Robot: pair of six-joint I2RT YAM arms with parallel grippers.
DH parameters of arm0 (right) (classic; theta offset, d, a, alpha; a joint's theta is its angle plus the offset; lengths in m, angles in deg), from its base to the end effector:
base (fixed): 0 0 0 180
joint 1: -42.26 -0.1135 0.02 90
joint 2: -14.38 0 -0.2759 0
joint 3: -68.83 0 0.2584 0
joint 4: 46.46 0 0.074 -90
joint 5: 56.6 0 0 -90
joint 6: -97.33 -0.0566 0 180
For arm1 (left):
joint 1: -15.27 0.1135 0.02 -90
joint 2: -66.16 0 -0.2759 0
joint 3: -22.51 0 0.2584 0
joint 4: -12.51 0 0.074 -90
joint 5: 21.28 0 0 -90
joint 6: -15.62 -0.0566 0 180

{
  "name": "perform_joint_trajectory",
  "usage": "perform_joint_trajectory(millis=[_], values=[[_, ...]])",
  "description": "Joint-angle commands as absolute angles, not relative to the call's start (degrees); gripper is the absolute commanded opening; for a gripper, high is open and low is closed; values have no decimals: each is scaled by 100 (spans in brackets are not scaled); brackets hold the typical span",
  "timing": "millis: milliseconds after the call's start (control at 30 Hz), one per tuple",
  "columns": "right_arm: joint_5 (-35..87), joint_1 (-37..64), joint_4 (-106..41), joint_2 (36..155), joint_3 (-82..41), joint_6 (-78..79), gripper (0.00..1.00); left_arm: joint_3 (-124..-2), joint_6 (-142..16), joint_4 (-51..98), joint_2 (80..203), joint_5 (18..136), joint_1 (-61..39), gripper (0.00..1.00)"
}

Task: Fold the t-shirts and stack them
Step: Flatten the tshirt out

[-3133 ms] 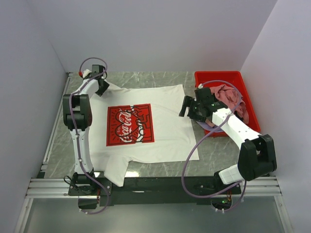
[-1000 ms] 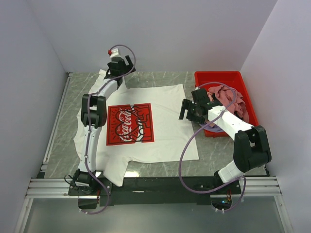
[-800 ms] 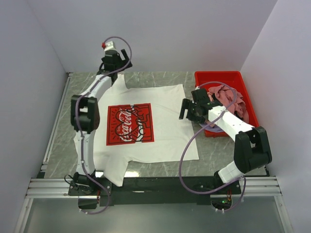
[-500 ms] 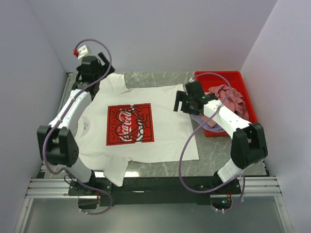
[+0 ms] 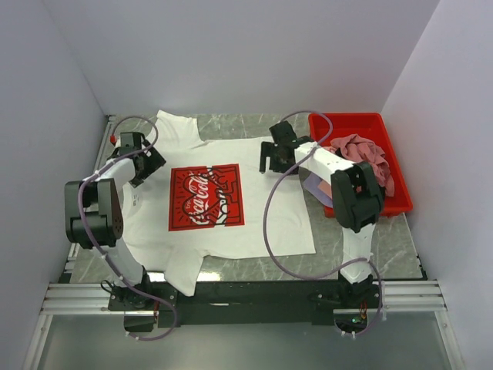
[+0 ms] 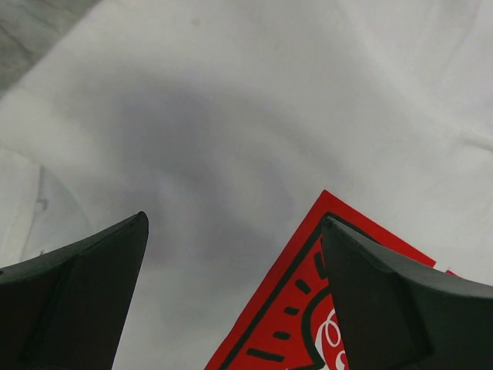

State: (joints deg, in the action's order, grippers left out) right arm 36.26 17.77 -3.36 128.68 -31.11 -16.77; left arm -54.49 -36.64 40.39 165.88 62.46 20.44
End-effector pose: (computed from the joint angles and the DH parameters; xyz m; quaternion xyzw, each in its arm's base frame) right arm 0.4144 0.1857 0.1908 0.0037 0.9597 0.0934 0.2651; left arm 0.3855 0.0411 0.1850 -0.3610 0.8682 -0.0450 0.3375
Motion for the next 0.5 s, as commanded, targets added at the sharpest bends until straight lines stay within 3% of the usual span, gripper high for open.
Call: perform_joint_trajectory(millis=[0, 467], values=[[3850, 1818, -140, 13117, -3590, -1535, 93, -5815, -3606, 3859, 16915, 6582, 2019, 100], [3586, 2292, 704, 14410, -5005, -1588, 92, -7387, -3465, 4509, 18638, 6494, 2011, 99]])
